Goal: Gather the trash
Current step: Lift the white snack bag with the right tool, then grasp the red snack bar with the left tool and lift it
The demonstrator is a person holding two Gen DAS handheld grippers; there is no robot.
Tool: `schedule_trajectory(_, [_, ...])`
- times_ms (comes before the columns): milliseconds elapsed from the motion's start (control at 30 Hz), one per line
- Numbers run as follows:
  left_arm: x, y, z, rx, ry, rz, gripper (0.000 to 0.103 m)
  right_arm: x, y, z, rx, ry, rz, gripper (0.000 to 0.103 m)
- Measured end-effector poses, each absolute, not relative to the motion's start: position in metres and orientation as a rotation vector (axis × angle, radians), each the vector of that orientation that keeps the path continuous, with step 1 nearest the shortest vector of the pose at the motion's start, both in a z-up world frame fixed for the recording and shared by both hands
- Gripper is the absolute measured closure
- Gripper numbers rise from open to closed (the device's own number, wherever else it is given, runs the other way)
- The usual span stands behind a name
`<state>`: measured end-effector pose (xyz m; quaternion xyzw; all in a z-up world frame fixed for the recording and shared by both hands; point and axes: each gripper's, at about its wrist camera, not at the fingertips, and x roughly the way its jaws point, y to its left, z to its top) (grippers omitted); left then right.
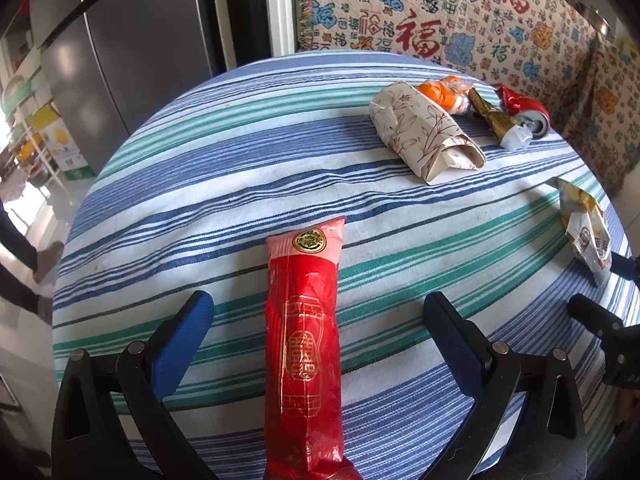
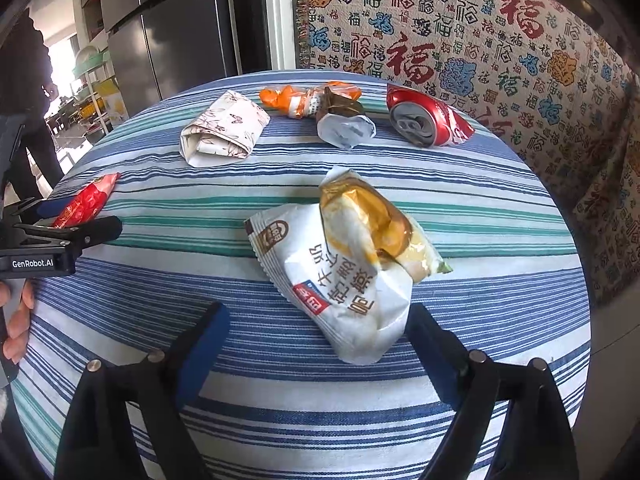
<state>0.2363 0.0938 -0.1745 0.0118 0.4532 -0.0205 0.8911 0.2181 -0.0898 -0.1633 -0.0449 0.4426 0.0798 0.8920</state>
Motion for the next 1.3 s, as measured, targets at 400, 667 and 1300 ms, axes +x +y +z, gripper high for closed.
schedule_trajectory(400, [0.237, 0.095, -0.174, 0.025, 0.94, -0.043, 0.0, 0.22, -0.091, -0.163, -0.088, 0.924, 0.162, 0.008])
schedule_trajectory(667, [0.231, 0.108, -0.17, 0.066, 1.004, -0.155, 0.0, 0.218, -0.093, -0.161, -0.115, 0.934, 0.206, 0.008])
schedule_trajectory(1300, [0.206, 0.102, -0.159, 0.094, 0.965, -0.181, 0.064, 0.251, -0.074, -0.121, -0.448, 0.964, 0.357, 0.018])
